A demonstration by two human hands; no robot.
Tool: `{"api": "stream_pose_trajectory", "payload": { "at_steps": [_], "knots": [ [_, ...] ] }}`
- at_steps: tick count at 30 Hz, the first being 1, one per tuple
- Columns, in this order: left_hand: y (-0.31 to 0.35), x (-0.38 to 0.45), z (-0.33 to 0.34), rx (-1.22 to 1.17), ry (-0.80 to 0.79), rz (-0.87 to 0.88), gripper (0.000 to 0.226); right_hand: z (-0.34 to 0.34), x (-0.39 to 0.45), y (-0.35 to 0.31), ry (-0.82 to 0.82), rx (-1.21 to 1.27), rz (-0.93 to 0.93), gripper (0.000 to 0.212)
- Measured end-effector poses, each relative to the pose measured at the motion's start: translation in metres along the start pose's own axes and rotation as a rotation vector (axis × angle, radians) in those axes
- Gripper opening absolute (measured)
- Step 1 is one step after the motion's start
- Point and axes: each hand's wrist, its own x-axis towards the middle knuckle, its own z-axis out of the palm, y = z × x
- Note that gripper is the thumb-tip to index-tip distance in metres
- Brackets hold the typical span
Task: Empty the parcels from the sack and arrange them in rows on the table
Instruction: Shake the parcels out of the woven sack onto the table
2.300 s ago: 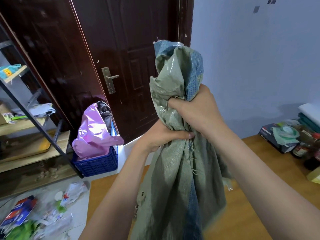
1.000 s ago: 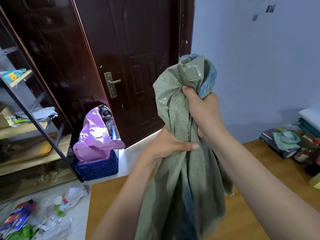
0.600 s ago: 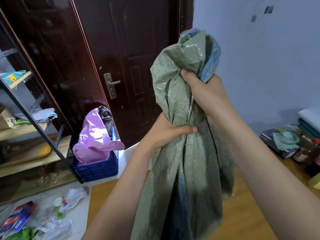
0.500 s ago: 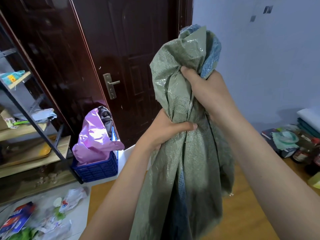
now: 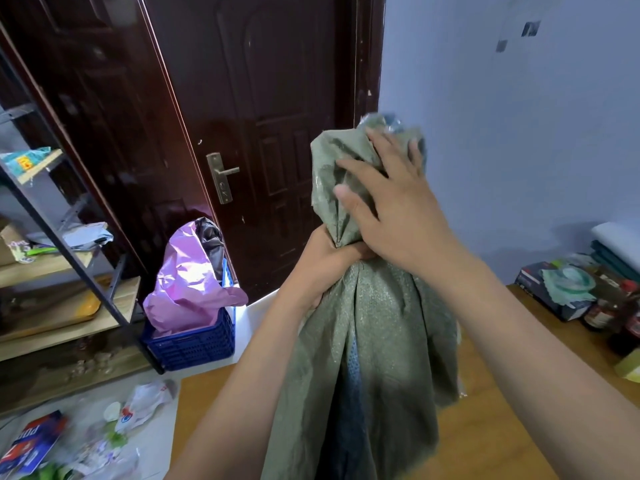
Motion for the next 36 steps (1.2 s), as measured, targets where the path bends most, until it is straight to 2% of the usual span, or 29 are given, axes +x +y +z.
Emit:
{"api": "stream_pose_trajectory", "payload": {
  "at_steps": [2,5,9,12,15,21,26,30,34,36],
  "knots": [
    [0.0,-0.001,-0.002,-0.053,0.022,0.014,0.044,0.001,-0.005,0.006,-0.255,0.026,0.162,0.071],
    [0.0,-0.003,-0.004,-0.089,0.065,0.029,0.051,0.003,-0.007,0.019,-0.48,0.243,0.245,0.104],
    [0.0,-0.007,-0.002,-0.122,0.075,0.048,0.068,0.004,-0.01,0.03,-0.62,0.426,0.217,0.124],
    [-0.001,-0.008,-0.001,-0.112,0.065,0.054,0.063,0.005,-0.013,0.036,-0.66,0.442,0.2,0.135],
    [-0.003,-0.006,0.0,-0.113,0.051,0.05,0.062,0.005,-0.014,0.038,-0.608,0.478,0.211,0.132],
    [-0.005,-0.003,0.004,-0.171,0.023,0.005,0.067,0.006,-0.021,0.033,-0.483,0.521,0.26,0.102],
    [-0.006,-0.003,0.004,-0.174,-0.009,0.003,0.058,0.011,-0.022,0.029,-0.38,0.503,0.296,0.086],
    [-0.007,-0.006,-0.005,-0.179,-0.071,-0.015,0.047,0.012,-0.021,0.029,-0.363,0.474,0.309,0.08],
    [-0.008,-0.003,-0.019,-0.019,-0.066,-0.006,0.029,0.014,-0.023,0.029,-0.346,0.463,0.323,0.072],
    [-0.009,-0.001,-0.027,0.11,-0.017,-0.001,0.029,0.014,-0.023,0.027,-0.335,0.466,0.331,0.067]
  ]
}}
